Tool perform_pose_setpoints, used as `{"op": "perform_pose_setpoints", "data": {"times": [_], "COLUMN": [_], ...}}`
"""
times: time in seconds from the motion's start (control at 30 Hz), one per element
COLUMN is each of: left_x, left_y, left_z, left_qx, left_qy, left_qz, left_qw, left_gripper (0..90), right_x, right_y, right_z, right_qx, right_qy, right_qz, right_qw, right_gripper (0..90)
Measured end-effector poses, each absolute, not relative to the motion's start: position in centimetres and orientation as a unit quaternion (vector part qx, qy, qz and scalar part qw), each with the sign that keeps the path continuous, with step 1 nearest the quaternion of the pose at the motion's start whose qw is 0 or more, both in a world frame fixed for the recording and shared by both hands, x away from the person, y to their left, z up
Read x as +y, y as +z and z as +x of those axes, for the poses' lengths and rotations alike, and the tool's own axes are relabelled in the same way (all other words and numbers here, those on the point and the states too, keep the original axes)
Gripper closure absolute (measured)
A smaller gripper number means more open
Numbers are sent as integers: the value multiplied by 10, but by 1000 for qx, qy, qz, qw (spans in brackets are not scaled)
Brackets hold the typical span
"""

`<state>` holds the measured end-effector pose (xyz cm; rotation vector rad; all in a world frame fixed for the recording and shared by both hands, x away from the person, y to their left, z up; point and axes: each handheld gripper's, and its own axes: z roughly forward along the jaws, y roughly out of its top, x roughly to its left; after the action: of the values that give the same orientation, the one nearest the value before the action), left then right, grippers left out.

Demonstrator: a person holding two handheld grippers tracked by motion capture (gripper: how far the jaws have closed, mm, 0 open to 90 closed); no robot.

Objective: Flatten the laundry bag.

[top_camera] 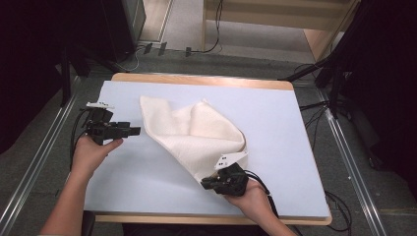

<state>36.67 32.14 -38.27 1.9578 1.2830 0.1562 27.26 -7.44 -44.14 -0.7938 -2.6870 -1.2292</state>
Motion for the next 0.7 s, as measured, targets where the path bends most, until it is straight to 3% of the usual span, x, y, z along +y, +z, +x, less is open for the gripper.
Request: {"op": "perform_pose_setpoints", "data": {"times": [0.17, 0.4, 0.7], "left_x": [328, 339, 342], "left_y": [-381, -382, -380], "left_z": [368, 365, 360], "left_qx": [508, 518, 520], "left_qy": [64, 71, 68], "left_qz": [766, 757, 757], "left_qw": [390, 391, 390], "left_gripper": [392, 393, 396], "right_x": [-75, -87, -125], "right_y": [-449, -431, -388], "right_z": [270, 267, 285], "right_qx": [-883, -870, -841], "right_qy": [-389, -419, -451], "right_qz": [-260, -255, -298], "right_qw": [43, 39, -16], "right_gripper": [802, 691, 712]}}
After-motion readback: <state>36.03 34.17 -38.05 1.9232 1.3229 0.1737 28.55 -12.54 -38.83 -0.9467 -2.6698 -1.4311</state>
